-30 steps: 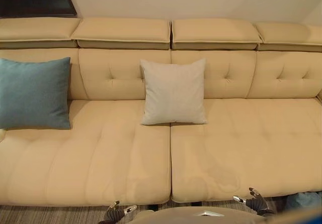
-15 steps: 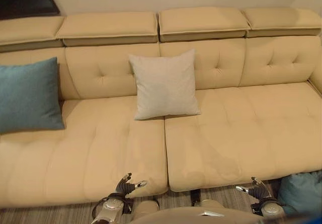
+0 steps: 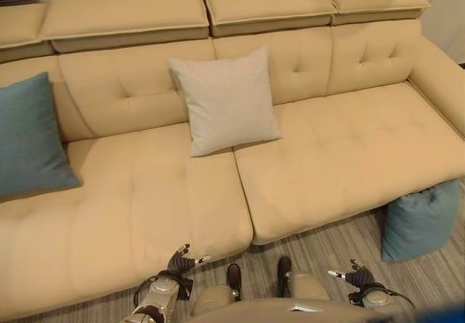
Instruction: Pick up all the scattered cushions and arrange them neatly on the sofa.
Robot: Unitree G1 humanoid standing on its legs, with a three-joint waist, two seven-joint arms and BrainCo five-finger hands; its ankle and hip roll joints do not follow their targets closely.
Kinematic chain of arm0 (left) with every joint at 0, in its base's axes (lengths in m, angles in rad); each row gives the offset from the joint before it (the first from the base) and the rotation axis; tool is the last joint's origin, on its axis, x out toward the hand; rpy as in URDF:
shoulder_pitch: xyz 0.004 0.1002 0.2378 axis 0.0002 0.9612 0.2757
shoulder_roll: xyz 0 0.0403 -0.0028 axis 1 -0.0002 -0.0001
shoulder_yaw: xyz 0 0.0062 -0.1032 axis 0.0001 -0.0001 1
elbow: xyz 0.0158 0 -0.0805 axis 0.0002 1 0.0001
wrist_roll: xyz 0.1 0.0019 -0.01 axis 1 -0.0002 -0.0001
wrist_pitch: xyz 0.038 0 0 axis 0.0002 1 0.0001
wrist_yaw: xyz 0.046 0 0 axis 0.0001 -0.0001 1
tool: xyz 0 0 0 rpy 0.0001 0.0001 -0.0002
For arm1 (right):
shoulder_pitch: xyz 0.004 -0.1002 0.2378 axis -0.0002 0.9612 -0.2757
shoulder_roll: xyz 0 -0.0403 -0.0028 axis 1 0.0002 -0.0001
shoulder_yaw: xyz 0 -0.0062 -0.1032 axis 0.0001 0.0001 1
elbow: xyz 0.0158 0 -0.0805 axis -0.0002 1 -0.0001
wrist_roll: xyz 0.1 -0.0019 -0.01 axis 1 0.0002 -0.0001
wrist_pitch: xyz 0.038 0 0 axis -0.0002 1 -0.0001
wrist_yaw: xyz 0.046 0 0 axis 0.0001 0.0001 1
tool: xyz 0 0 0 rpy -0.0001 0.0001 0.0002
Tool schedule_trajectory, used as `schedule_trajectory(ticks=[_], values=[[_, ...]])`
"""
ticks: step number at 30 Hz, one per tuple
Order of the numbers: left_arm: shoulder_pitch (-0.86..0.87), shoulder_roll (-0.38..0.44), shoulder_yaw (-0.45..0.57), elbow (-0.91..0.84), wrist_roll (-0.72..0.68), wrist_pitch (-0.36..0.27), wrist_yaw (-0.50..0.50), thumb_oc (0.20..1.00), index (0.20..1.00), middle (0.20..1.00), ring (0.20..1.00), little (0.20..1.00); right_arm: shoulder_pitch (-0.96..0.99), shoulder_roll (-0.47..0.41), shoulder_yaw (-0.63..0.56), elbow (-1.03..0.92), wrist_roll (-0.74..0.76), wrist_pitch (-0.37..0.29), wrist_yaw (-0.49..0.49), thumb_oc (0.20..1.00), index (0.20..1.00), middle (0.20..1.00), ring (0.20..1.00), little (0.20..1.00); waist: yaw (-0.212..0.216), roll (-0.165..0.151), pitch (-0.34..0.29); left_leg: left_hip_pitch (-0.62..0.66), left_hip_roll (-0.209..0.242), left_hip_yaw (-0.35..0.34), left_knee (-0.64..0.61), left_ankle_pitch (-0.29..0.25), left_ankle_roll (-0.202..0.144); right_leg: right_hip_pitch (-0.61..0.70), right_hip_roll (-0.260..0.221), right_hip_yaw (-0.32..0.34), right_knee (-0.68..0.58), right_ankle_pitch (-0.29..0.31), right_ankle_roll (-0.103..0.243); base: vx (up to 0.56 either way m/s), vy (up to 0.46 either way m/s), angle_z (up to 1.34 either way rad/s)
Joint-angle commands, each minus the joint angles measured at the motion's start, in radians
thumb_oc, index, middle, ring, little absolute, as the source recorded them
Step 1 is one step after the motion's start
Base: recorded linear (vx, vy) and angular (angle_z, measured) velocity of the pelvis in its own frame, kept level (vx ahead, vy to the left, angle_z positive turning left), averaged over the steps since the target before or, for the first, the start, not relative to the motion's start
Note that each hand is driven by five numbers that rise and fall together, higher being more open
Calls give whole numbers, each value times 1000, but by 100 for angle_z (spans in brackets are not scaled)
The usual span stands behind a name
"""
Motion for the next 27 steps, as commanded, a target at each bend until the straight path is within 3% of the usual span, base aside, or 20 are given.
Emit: schedule_trajectory(ticks=[1, 8, 12, 14, 16, 18, 20, 23, 24, 25, 26, 27], values=[[-1, 15, 20, -1, 31, -9, 17, 1000, 1000, 1000, 1000, 1000, -3, -19, -1, -23, 8, -24, -12, 1000, 1000, 1000, 1000, 1000, 27, -56, -45, 24, -20, -77, 1, -86, -123, 80, 6, -60, -197, 49, -14, -27, -79, -42], [-5, 1, 8, 17, 47, -3, 21, 1000, 1000, 1000, 1000, 1000, -6, -17, -15, -35, 59, -32, -13, 1000, 1000, 1000, 1000, 1000, -5, -53, -54, 43, 1, -62, -16, -74, -146, 104, 41, -22, -278, 61, -29, -9, -82, -5], [-16, -11, -10, 6, 44, 1, 21, 1000, 1000, 1000, 1000, 1000, 3, -12, -11, -34, 82, -39, -13, 1000, 1000, 1000, 1000, 1000, -20, -65, -29, 17, 5, -55, 112, -113, -154, 123, 53, 10, -299, 65, -50, -42, -76, 8], [-32, -23, -19, 4, 28, 2, 27, 1000, 1000, 1000, 1000, 1000, -4, -18, -2, -18, 81, -29, -18, 1000, 1000, 1000, 1000, 1000, -12, -73, -11, -21, -15, -125, 202, -137, -162, 114, 55, 52, -297, 76, -58, -103, 9, -24], [-41, -31, -33, -15, 1, -3, 32, 1000, 1000, 1000, 1000, 1000, -7, -27, -2, -11, 79, -26, -28, 1000, 1000, 1000, 1000, 1000, -2, -72, -7, -36, -44, -242, 208, -150, -163, 103, 61, 101, -294, 83, -57, -76, 66, -101], [-42, -35, -36, -29, -7, -6, 37, 1000, 1000, 1000, 1000, 1000, -11, -35, 3, -4, 73, -18, -29, 1000, 1000, 1000, 1000, 1000, 5, -67, -10, -42, -62, -318, 207, -157, -156, 86, 62, 142, -282, 87, -54, -34, 119, -119], [-51, -37, -43, -14, 11, -4, 42, 1000, 1000, 1000, 1000, 1000, -14, -46, -5, 6, 66, -17, -32, 1000, 1000, 1000, 1000, 1000, -7, -51, -13, -19, -61, -331, 161, -151, -146, 57, 64, 167, -273, 97, -44, -81, 242, -79], [-55, -28, -48, -2, 42, 1, 47, 1000, 1000, 1000, 1000, 1000, -16, -43, -14, 17, 67, -5, -37, 1000, 1000, 1000, 1000, 1000, -27, -45, 2, -3, -64, -284, 92, -122, -128, -30, 42, 208, -268, 163, 2, -187, 307, -111], [-55, -19, -42, -1, 51, 1, 48, 1000, 1000, 1000, 1000, 1000, -19, -35, -9, 16, 57, -2, -36, 1000, 1000, 1000, 1000, 1000, -24, -45, 18, -3, -65, -248, 70, -111, -119, -68, 34, 207, -265, 186, 23, -161, 214, -134], [-55, -19, -42, -1, 51, 1, 48, 1000, 1000, 1000, 1000, 1000, -19, -35, -9, 16, 57, -2, -36, 1000, 1000, 1000, 1000, 1000, -24, -45, 19, -3, -64, -248, 70, -111, -119, -68, 34, 208, -265, 186, 23, -250, 256, -202], [-58, -4, -29, 5, 56, 7, 51, 1000, 1000, 1000, 1000, 1000, -30, -28, -9, 12, 56, -1, -39, 1000, 1000, 1000, 1000, 1000, -12, -39, 42, -10, -49, -201, 62, -97, -111, -106, 23, 146, -221, 177, 17, -327, 256, -190], [-51, 9, -10, 25, 69, 13, 51, 1000, 1000, 1000, 1000, 1000, -30, -27, -7, 3, 51, -7, -43, 1000, 1000, 1000, 1000, 1000, 16, -22, 52, -14, -25, -140, 53, -79, -104, -86, -7, -16, -149, 121, -15, -408, 326, -192]])
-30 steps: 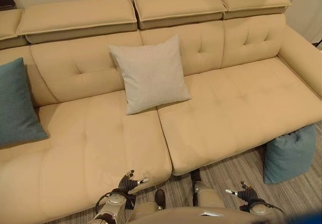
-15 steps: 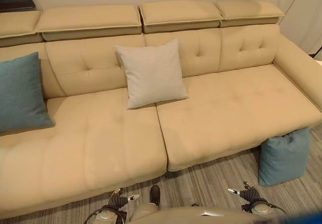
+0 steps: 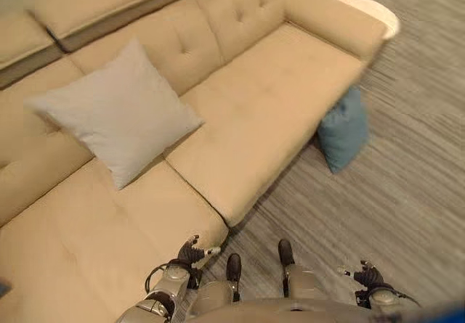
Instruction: Pick up all the scattered cushions and arrange them neatly on the sofa.
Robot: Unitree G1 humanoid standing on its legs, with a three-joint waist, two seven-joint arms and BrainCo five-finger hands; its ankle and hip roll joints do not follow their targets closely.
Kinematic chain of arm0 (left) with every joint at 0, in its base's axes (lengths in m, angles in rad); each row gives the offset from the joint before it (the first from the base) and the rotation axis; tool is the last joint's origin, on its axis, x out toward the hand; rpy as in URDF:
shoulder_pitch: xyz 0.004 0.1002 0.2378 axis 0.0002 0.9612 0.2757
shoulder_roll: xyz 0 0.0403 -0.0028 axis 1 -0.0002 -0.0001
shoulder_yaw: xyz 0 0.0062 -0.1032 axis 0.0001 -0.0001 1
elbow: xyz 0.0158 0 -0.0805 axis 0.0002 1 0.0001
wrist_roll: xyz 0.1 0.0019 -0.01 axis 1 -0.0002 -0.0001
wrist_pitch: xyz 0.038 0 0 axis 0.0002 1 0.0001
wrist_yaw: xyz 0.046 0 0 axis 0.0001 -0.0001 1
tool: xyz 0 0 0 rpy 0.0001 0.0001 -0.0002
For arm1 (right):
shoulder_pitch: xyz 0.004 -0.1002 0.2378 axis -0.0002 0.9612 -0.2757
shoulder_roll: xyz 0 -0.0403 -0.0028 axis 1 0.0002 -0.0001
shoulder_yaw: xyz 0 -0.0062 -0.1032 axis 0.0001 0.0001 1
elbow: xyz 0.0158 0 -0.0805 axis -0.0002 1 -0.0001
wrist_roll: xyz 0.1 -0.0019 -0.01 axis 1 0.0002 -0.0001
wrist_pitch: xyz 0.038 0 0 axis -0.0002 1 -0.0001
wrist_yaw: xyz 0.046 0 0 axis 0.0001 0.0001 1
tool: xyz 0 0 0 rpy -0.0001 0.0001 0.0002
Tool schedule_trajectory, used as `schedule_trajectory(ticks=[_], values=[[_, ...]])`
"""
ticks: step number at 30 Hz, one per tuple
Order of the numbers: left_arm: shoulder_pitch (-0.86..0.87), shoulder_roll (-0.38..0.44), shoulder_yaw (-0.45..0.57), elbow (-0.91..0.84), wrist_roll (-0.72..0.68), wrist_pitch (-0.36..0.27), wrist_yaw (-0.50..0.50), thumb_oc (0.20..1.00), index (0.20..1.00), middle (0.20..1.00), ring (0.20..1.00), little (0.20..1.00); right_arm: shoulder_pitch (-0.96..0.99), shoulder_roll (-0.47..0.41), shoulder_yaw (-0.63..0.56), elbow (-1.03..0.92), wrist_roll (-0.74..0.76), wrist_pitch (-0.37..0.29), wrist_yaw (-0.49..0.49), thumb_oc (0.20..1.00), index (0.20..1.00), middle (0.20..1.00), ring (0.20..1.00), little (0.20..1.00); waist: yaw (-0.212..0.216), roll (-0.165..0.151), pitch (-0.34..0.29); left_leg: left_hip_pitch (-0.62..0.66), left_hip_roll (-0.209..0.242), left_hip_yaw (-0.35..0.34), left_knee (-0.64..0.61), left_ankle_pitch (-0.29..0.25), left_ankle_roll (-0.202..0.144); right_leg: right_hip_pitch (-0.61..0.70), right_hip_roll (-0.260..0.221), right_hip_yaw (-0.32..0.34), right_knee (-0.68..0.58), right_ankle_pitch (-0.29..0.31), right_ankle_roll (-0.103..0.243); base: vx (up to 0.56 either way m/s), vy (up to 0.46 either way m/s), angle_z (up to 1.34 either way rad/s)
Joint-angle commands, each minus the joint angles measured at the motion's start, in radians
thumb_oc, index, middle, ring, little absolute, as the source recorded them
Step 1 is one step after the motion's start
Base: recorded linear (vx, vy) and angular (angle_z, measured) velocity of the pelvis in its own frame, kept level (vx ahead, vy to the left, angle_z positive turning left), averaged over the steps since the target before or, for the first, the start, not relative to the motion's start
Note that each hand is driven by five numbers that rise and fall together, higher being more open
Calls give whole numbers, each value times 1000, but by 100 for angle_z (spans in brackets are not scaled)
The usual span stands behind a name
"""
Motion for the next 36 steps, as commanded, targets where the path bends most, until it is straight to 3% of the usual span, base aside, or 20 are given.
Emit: schedule_trajectory(ticks=[1, 5, 8, 10, 15, 19, 22, 24, 27, 29, 30, 31, 32, 36], values=[[55, 63, 37, -3, 36, -3, 24, 1000, 1000, 1000, 1000, 1000, -32, -44, 9, -54, 5, -33, -15, 1000, 1000, 1000, 1000, 1000, 92, 21, -17, 30, 64, 16, 4, -79, -38, -16, 17, -186, 120, -50, -53, -304, 236, -218], [64, 62, 52, -1, 30, 2, 19, 1000, 1000, 1000, 1000, 1000, -21, -43, 0, -49, 8, -34, -17, 1000, 1000, 1000, 1000, 1000, 126, 22, -43, 23, 85, 118, -8, -62, -41, 76, 14, -304, 127, -110, -64, -139, 25, -142], [61, 53, 46, -31, 20, -3, 21, 1000, 1000, 1000, 1000, 1000, -27, -44, 12, -57, 6, -32, -24, 1000, 1000, 1000, 1000, 1000, 145, 8, -55, 20, 95, 167, -31, -40, -60, 112, 38, -308, 36, -105, -56, -90, -163, -63], [51, 41, 29, -50, 18, -8, 20, 1000, 1000, 1000, 1000, 1000, -22, -48, 14, -70, 16, -35, -27, 1000, 1000, 1000, 1000, 1000, 125, 15, -57, 27, 101, 166, -33, -41, -65, 119, 61, -259, -12, -94, -64, 30, -122, -63], [40, 13, -15, -66, 24, -6, 12, 1000, 1000, 1000, 1000, 1000, -5, -56, 13, -57, 27, -39, -32, 1000, 1000, 1000, 1000, 1000, 100, 14, -30, 5, 126, 147, 90, -79, -88, 165, 82, -244, -84, -75, -86, 0, -117, -9], [49, -6, -23, -16, 29, 2, 16, 1000, 1000, 1000, 1000, 1000, -2, -56, 16, -36, 30, -41, -35, 1000, 1000, 1000, 1000, 1000, 111, 5, -23, -36, 79, 28, 109, -86, -92, 173, 100, -188, -105, -71, -87, 47, -31, -44], [48, -7, -28, 0, 37, 3, 15, 1000, 1000, 1000, 1000, 1000, 1, -57, 11, -33, 36, -39, -39, 1000, 1000, 1000, 1000, 1000, 113, 4, -19, -70, 58, 18, 109, -71, -91, 174, 105, -170, -100, -74, -88, 69, 12, -48], [59, -9, -14, 11, 34, 7, 13, 1000, 1000, 1000, 1000, 1000, -2, -57, 9, -16, 35, -34, -40, 1000, 1000, 1000, 1000, 1000, 119, 11, -25, -57, 45, -1, 80, -64, -84, 179, 126, -110, -91, -93, -92, 134, 69, -38], [69, -4, -9, 6, 27, 8, 9, 1000, 1000, 1000, 1000, 1000, -4, -52, 7, -15, 40, -30, -36, 1000, 1000, 1000, 1000, 1000, 118, 16, -38, -28, 52, 28, 57, -66, -73, 181, 123, -77, -54, -113, -93, 171, 135, -105], [69, 11, -8, -10, 25, 9, 10, 1000, 1000, 1000, 1000, 1000, -14, -46, 18, -35, 27, -25, -29, 1000, 1000, 1000, 1000, 1000, 123, 21, -33, -4, 60, 58, 50, -80, -50, 127, 115, -58, 81, -132, -78, 93, 151, -63], [65, 19, -5, -16, 25, 10, 13, 1000, 1000, 1000, 1000, 1000, -26, -46, 24, -41, 24, -25, -27, 1000, 1000, 1000, 1000, 1000, 121, 25, -26, 3, 67, 70, 50, -83, -43, 94, 112, -66, 139, -128, -64, 62, 143, -134], [60, 29, 2, -28, 13, 7, 22, 1000, 1000, 1000, 1000, 1000, -45, -47, 28, -56, 21, -27, -26, 1000, 1000, 1000, 1000, 1000, 130, 32, -17, 20, 80, 102, 45, -94, -39, 34, 74, -135, 214, -111, -33, 89, 72, -167], [62, 33, 9, -32, 8, 5, 25, 1000, 1000, 1000, 1000, 1000, -53, -48, 29, -69, 15, -29, -28, 1000, 1000, 1000, 1000, 1000, 133, 39, -16, 44, 87, 127, 35, -104, -38, 12, 32, -212, 217, -100, -31, 138, 31, -174], [52, 36, 13, -21, 16, 7, 21, 1000, 1000, 1000, 1000, 1000, -57, -58, 21, -72, 8, -25, -36, 1000, 1000, 1000, 1000, 1000, 118, 45, -14, 95, 89, 151, 15, -126, -38, -19, -2, -306, 125, -55, -51, 188, -64, -57]])
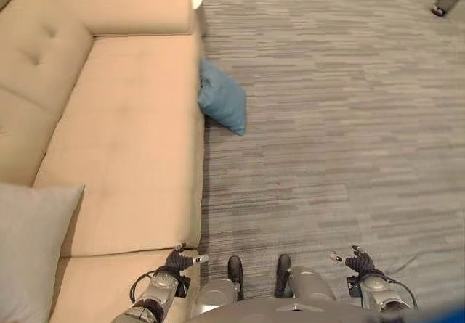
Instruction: Pick up all the scattered cushions and arrange them neatly on the sofa.
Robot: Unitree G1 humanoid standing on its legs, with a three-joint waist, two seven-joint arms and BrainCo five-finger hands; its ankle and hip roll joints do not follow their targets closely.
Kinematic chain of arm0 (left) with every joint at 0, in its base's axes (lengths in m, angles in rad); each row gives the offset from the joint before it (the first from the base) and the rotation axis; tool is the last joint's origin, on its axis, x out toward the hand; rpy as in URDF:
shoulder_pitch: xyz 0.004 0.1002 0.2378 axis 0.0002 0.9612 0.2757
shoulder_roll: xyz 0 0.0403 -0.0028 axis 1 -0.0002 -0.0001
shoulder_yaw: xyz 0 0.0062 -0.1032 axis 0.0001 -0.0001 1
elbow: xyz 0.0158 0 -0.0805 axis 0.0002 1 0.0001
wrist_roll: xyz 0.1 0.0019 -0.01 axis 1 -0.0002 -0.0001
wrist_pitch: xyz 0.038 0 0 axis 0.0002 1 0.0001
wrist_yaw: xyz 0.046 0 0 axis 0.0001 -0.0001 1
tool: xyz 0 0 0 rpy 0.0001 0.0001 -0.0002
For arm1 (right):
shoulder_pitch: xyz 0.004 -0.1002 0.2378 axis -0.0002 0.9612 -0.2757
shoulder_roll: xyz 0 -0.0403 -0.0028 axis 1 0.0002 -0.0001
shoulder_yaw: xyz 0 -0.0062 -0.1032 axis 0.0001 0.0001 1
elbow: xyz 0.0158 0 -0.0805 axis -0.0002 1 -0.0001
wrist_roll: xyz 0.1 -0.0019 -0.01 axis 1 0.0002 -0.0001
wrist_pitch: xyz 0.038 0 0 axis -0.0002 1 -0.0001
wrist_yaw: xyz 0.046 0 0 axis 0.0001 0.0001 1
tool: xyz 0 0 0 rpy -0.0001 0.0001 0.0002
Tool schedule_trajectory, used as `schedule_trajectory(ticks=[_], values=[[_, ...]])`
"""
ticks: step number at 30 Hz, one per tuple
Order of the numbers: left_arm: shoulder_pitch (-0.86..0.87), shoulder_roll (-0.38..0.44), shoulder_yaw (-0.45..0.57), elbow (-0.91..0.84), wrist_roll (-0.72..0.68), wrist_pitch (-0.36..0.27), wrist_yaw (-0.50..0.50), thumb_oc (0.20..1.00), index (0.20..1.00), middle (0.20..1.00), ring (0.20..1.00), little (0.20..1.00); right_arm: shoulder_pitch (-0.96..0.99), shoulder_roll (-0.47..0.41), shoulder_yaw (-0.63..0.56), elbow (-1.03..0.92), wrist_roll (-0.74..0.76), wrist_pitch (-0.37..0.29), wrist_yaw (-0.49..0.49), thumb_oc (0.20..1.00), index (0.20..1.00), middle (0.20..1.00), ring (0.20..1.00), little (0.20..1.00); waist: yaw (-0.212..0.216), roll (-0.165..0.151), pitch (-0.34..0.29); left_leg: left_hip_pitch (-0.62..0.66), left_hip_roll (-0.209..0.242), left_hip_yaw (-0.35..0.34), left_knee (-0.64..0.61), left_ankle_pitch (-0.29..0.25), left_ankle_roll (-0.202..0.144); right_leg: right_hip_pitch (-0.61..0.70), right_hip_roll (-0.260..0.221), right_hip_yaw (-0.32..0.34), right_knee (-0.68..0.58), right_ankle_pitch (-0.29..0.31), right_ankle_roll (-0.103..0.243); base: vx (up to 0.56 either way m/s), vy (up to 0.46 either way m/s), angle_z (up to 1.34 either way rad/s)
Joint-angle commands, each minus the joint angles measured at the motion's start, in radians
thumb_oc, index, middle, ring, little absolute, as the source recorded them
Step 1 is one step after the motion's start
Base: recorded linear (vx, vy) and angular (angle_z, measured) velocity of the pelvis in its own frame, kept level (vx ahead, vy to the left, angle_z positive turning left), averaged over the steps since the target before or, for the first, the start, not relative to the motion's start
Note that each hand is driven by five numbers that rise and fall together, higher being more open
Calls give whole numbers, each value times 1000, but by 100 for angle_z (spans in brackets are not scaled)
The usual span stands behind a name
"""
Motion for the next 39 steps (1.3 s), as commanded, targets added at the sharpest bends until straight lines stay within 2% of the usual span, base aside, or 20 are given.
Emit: schedule_trajectory(ticks=[1, 7, 8, 9, 11, 14, 17, 19, 20, 21, 23, 25, 26, 27, 29, 30, 31, 32, 33, 39], values=[[22, -11, 3, 16, 9, -14, 2, 1000, 1000, 1000, 1000, 1000, 2, -52, 13, -8, -3, -5, -21, 1000, 1000, 1000, 1000, 1000, 11, 8, -18, -25, 6, -107, 104, -82, -32, 23, 52, -38, -100, 120, -4, 178, -105, -12], [5, -37, -31, 18, 22, -16, -4, 1000, 1000, 1000, 1000, 1000, 37, -58, -16, 22, 23, -16, -32, 1000, 1000, 1000, 1000, 1000, -20, 0, -30, -16, 55, -81, 233, -142, -96, 99, 67, -57, -186, 108, -37, 252, -248, 6], [-2, -44, -50, 8, 20, -18, -5, 1000, 1000, 1000, 1000, 1000, 40, -62, -20, 18, 38, -21, -40, 1000, 1000, 1000, 1000, 1000, -23, -13, -10, -102, 107, -62, 440, -97, -125, 134, 75, -64, -208, 101, -63, 350, -531, 17], [-5, -50, -62, -24, -9, -22, 5, 1000, 1000, 1000, 1000, 1000, 34, -75, -8, 11, 43, -19, -42, 1000, 1000, 1000, 1000, 1000, -3, -21, 12, -208, 91, -98, 575, -69, -109, 178, 108, -43, -234, 66, -92, 370, -488, 13], [-4, -55, -70, -18, 7, -18, 5, 1000, 1000, 1000, 1000, 1000, 40, -79, -3, 9, 38, -15, -42, 1000, 1000, 1000, 1000, 1000, 9, -26, 8, -261, 71, -63, 492, -95, -89, 214, 116, -29, -245, 36, -90, 471, -199, -17], [4, -55, -68, -9, 21, -17, 5, 1000, 1000, 1000, 1000, 1000, 41, -80, 8, 18, 26, -12, -54, 1000, 1000, 1000, 1000, 1000, 55, -6, -7, -325, 3, -82, 237, 46, -90, 293, 183, 23, -275, -6, -77, 534, -29, -65], [19, -47, -54, -7, 23, -15, 4, 1000, 1000, 1000, 1000, 1000, 47, -74, 18, 24, 9, -3, -47, 1000, 1000, 1000, 1000, 1000, 84, -9, -28, -312, -8, -92, 177, 60, -79, 334, 198, 59, -269, -37, -71, 484, 46, -88], [39, -43, -41, 11, 29, -11, -4, 1000, 1000, 1000, 1000, 1000, 53, -65, 20, 34, -18, -1, -35, 1000, 1000, 1000, 1000, 1000, 98, -29, -54, -253, -48, -120, 181, 24, -32, 324, 154, 74, -110, -25, -22, 528, 174, -93], [39, -40, -41, 9, 30, -9, -7, 1000, 1000, 1000, 1000, 1000, 49, -67, 21, 30, -24, 0, -28, 1000, 1000, 1000, 1000, 1000, 97, -26, -55, -236, -60, -124, 180, 9, -12, 285, 136, 84, -17, 27, 5, 424, 257, -49], [33, -30, -40, -6, 21, -7, -6, 1000, 1000, 1000, 1000, 1000, 25, -73, 23, 11, -29, 0, -21, 1000, 1000, 1000, 1000, 1000, 64, 1, -27, -168, -64, -145, 177, -29, 32, 163, 103, 117, 252, 164, 37, 317, 207, 35], [30, -24, -43, -12, 16, -10, -1, 1000, 1000, 1000, 1000, 1000, 17, -74, 28, 2, -30, -4, -20, 1000, 1000, 1000, 1000, 1000, 50, 29, -15, -124, -55, -165, 175, -54, 45, 71, 85, 107, 348, 144, 18, 400, 136, 71], [20, -23, -43, -23, 8, -21, 3, 1000, 1000, 1000, 1000, 1000, 14, -80, 36, -7, -27, -7, -15, 1000, 1000, 1000, 1000, 1000, 22, 34, -6, -56, -65, -212, 166, -91, 31, 5, 85, 95, 156, 77, -19, 637, -118, 47], [4, -23, -50, -16, 16, -23, 6, 1000, 1000, 1000, 1000, 1000, 16, -82, 34, -2, -9, -8, -17, 1000, 1000, 1000, 1000, 1000, -11, 18, 1, -6, -82, -262, 151, -113, 16, -18, 142, 199, -60, 102, -14, 641, -315, 104], [4, -28, -45, 3, 21, -23, 6, 1000, 1000, 1000, 1000, 1000, 28, -80, 30, 9, -9, -1, -12, 1000, 1000, 1000, 1000, 1000, -17, 11, -8, 17, -86, -301, 139, -124, 4, -13, 164, 265, -111, 127, 2, 698, -387, 200], [-1, -47, -57, 19, 16, -25, 8, 1000, 1000, 1000, 1000, 1000, 49, -78, 23, 15, 11, -17, -17, 1000, 1000, 1000, 1000, 1000, -20, -6, -19, -31, -63, -304, 278, -116, -64, 83, 147, 203, -176, 108, -40, 463, -387, 383], [-6, -52, -68, 7, 7, -22, 6, 1000, 1000, 1000, 1000, 1000, 43, -86, 23, 8, 34, -23, -23, 1000, 1000, 1000, 1000, 1000, -17, -22, 6, -151, -13, -212, 454, -92, -75, 135, 126, 147, -196, 81, -72, 255, -357, 479], [-7, -56, -78, 3, 8, -18, 7, 1000, 1000, 1000, 1000, 1000, 50, -92, 17, -3, 49, -25, -26, 1000, 1000, 1000, 1000, 1000, -12, -29, 12, -199, 45, -99, 419, -102, -64, 185, 109, 73, -216, 47, -79, 245, -238, 417], [-6, -58, -85, 6, 18, -17, 4, 1000, 1000, 1000, 1000, 1000, 56, -94, 10, -9, 58, -29, -28, 1000, 1000, 1000, 1000, 1000, -15, -24, 5, -217, 54, -67, 343, -70, -70, 210, 113, 38, -231, 33, -73, 392, -14, 356], [4, -53, -79, 9, 30, -10, 2, 1000, 1000, 1000, 1000, 1000, 61, -93, 4, -7, 54, -19, -27, 1000, 1000, 1000, 1000, 1000, -8, -3, -12, -208, 81, 38, 201, -2, -85, 237, 125, -5, -224, 9, -67, 344, 97, 228], [16, -46, -61, 11, 12, -15, 4, 1000, 1000, 1000, 1000, 1000, 57, -75, 18, -31, 25, -23, -24, 1000, 1000, 1000, 1000, 1000, 9, -10, -39, -165, 27, -37, 187, -25, -56, 242, 82, -29, -138, 5, -38, 185, 136, -32]])
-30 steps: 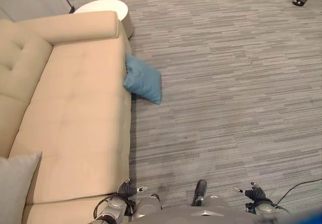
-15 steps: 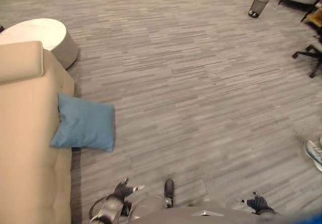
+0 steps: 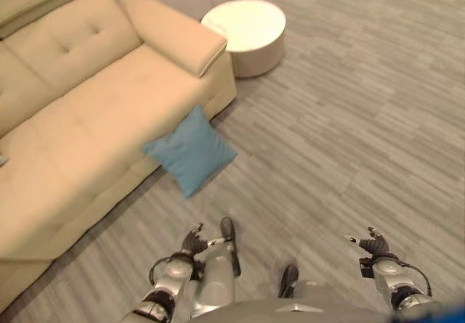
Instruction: Pick up all the scattered cushions and arrange them neatly on the sofa.
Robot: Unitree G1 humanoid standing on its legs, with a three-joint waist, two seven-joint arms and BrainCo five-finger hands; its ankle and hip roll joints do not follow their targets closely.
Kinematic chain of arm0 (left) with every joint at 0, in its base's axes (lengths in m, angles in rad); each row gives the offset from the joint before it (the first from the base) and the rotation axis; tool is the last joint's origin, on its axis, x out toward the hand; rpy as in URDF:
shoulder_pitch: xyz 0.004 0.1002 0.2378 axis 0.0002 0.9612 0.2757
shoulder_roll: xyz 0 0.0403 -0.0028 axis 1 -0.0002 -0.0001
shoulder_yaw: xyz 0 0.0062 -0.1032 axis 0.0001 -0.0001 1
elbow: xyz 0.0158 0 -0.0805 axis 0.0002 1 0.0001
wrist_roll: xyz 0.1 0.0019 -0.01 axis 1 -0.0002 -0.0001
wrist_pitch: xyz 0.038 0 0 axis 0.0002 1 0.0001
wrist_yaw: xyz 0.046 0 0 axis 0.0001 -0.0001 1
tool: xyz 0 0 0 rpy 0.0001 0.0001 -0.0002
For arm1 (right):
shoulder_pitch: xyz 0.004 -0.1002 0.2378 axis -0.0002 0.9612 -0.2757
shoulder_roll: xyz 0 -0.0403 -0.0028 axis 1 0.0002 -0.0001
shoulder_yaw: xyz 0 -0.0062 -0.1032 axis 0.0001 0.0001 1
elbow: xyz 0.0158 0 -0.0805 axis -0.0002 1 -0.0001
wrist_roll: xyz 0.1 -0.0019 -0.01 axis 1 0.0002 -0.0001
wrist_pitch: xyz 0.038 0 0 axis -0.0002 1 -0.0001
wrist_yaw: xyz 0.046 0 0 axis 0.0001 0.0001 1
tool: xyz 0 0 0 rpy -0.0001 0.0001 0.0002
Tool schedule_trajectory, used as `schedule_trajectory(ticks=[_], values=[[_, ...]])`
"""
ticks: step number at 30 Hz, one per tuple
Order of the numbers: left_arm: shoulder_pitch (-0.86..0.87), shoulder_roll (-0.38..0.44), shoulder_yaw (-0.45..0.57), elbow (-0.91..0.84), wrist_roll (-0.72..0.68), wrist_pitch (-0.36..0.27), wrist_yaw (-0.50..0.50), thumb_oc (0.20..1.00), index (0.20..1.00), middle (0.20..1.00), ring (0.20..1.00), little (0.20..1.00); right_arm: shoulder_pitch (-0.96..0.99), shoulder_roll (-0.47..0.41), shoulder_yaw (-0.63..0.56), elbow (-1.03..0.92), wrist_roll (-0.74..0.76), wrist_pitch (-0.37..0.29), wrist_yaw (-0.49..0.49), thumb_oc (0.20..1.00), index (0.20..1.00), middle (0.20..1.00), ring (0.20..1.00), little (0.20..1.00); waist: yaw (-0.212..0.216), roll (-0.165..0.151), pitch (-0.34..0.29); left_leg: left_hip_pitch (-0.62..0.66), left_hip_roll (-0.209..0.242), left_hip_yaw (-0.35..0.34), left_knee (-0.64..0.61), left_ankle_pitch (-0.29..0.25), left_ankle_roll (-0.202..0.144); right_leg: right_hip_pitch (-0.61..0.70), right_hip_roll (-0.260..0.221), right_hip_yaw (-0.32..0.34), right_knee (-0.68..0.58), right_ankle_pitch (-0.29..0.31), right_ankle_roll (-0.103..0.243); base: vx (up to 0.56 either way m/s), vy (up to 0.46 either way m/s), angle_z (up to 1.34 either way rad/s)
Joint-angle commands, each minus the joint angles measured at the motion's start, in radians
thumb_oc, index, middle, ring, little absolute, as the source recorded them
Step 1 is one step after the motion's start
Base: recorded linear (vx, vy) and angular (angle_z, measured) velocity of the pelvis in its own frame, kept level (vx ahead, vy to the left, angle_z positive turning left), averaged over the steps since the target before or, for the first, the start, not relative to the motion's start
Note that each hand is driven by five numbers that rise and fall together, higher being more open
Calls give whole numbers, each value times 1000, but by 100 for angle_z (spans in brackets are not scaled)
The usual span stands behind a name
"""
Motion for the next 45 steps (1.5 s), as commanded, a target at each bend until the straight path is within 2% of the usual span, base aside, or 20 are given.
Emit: schedule_trajectory(ticks=[1, 4, 6, 7, 9, 13, 19, 22, 23, 25, 28, 32, 35, 37, 38, 39, 40, 41, 43, 45], values=[[-14, -11, 10, 82, 17, -4, 1, 1000, 1000, 1000, 1000, 1000, 140, -13, 31, -35, -9, 3, -6, 1000, 1000, 1000, 1000, 1000, -46, -4, -50, 32, -34, -7, 112, -65, 49, 21, -99, -158, 46, 63, 111, 209, 186, -104], [-7, 2, 26, 80, 13, -3, -3, 1000, 1000, 1000, 1000, 1000, 125, -11, 35, -32, -25, 7, 4, 1000, 1000, 1000, 1000, 1000, -32, 4, -48, 74, -60, -36, 89, -85, 84, -19, -145, -162, 212, 91, 140, 155, 168, -34], [-3, 7, 31, 78, 4, -8, -4, 1000, 1000, 1000, 1000, 1000, 119, -10, 40, -32, -20, 1, 11, 1000, 1000, 1000, 1000, 1000, -32, 16, -41, 107, -73, -85, 81, -89, 95, -78, -117, -93, 294, 104, 133, 132, 86, 7], [-3, 7, 31, 78, 4, -8, -4, 1000, 1000, 1000, 1000, 1000, 119, -10, 40, -32, -20, 1, 11, 1000, 1000, 1000, 1000, 1000, -32, 17, -44, 104, -71, -85, 80, -87, 95, -80, -114, -93, 290, 107, 132, 139, 2, 16], [2, 6, 22, 84, 11, -12, -5, 1000, 1000, 1000, 1000, 1000, 117, -13, 46, -30, -14, -3, 10, 1000, 1000, 1000, 1000, 1000, -49, 18, -29, 137, -82, -148, 63, -81, 90, -132, -49, 5, 224, 83, 114, 107, -59, 18], [-13, 2, 2, 105, 30, -16, -11, 1000, 1000, 1000, 1000, 1000, 133, -17, 46, -15, 3, -5, 14, 1000, 1000, 1000, 1000, 1000, -80, -6, -27, 144, -127, -260, 53, -70, 77, -146, 22, 150, 39, 127, 119, 54, -100, 93], [-13, -8, -2, 129, 26, -17, -12, 1000, 1000, 1000, 1000, 1000, 147, -11, 49, 10, 1, -17, 18, 1000, 1000, 1000, 1000, 1000, -73, -22, -51, 118, -129, -327, 61, -58, 36, -52, 8, 59, -56, 121, 93, 65, -168, 149], [-15, -12, 0, 128, 19, -14, -9, 1000, 1000, 1000, 1000, 1000, 140, -16, 55, -10, 0, -18, 22, 1000, 1000, 1000, 1000, 1000, -73, -27, -40, 59, -112, -272, 134, -67, 16, -25, -8, -10, -72, 104, 77, -61, -87, 112], [-12, -18, 5, 133, 23, -13, -4, 1000, 1000, 1000, 1000, 1000, 143, -19, 52, -16, -2, -17, 22, 1000, 1000, 1000, 1000, 1000, -87, -30, -40, 34, -68, -135, 154, -66, 12, -6, -28, -70, -94, 100, 80, -88, -45, 145], [-7, -13, 14, 128, 29, -7, 2, 1000, 1000, 1000, 1000, 1000, 153, -17, 49, -16, -4, -5, 18, 1000, 1000, 1000, 1000, 1000, -98, -30, -41, 22, -1, 72, 154, -54, 9, 18, -44, -148, -116, 108, 82, -51, -16, 202], [1, -10, 24, 128, 32, -3, -1, 1000, 1000, 1000, 1000, 1000, 159, -9, 48, -6, -14, 5, 21, 1000, 1000, 1000, 1000, 1000, -103, -26, -59, 62, 16, 115, 126, -78, -3, 47, -51, -195, -126, 92, 92, 103, 18, 131], [21, -4, 39, 139, 40, 2, -6, 1000, 1000, 1000, 1000, 1000, 158, 6, 64, 12, -38, 12, 29, 1000, 1000, 1000, 1000, 1000, -94, -29, -77, 109, 2, 88, 67, -77, 7, 69, -53, -210, -107, 72, 97, 178, 85, 39], [25, 4, 50, 138, 43, 0, -10, 1000, 1000, 1000, 1000, 1000, 151, 10, 75, 11, -62, 17, 36, 1000, 1000, 1000, 1000, 1000, -78, -33, -80, 119, -24, 71, 47, -66, 36, 58, -76, -220, -48, 70, 99, 122, 176, 9], [30, 14, 63, 141, 43, -1, -9, 1000, 1000, 1000, 1000, 1000, 145, 15, 75, 9, -77, 17, 44, 1000, 1000, 1000, 1000, 1000, -66, -23, -82, 155, -50, 47, 20, -99, 54, 42, -131, -224, 85, 48, 131, 251, 304, 19], [27, 18, 63, 138, 43, 0, -8, 1000, 1000, 1000, 1000, 1000, 142, 16, 74, 7, -76, 18, 45, 1000, 1000, 1000, 1000, 1000, -65, -19, -76, 150, -53, 51, 21, -83, 66, 20, -144, -231, 129, 76, 123, 234, 273, 16], [21, 29, 61, 133, 46, -1, -8, 1000, 1000, 1000, 1000, 1000, 139, 18, 75, -1, -72, 16, 49, 1000, 1000, 1000, 1000, 1000, -76, -15, -61, 166, -64, 20, 17, -87, 76, -27, -146, -182, 224, 107, 130, 67, 140, 27], [21, 29, 61, 133, 46, -1, -8, 1000, 1000, 1000, 1000, 1000, 139, 18, 75, -1, -72, 16, 49, 1000, 1000, 1000, 1000, 1000, -76, -15, -61, 166, -64, 20, 17, -87, 76, -27, -146, -182, 224, 107, 130, 206, 131, 43], [14, 36, 53, 129, 49, -6, -6, 1000, 1000, 1000, 1000, 1000, 138, 19, 77, -7, -65, 11, 50, 1000, 1000, 1000, 1000, 1000, -97, -6, -52, 182, -70, -18, 19, -98, 80, -78, -96, -81, 245, 93, 117, 164, 54, 49], [11, 35, 52, 127, 43, -11, -4, 1000, 1000, 1000, 1000, 1000, 138, 19, 78, -15, -54, 7, 50, 1000, 1000, 1000, 1000, 1000, -113, -4, -42, 202, -78, -58, 16, -104, 79, -122, -45, 7, 197, 86, 110, 222, 17, 38], [5, 34, 47, 136, 42, -14, -3, 1000, 1000, 1000, 1000, 1000, 132, 16, 85, -21, -46, 5, 50, 1000, 1000, 1000, 1000, 1000, -126, -12, -28, 211, -91, -89, 15, -117, 81, -171, -30, 37, 98, 136, 111, 223, -41, 64]])
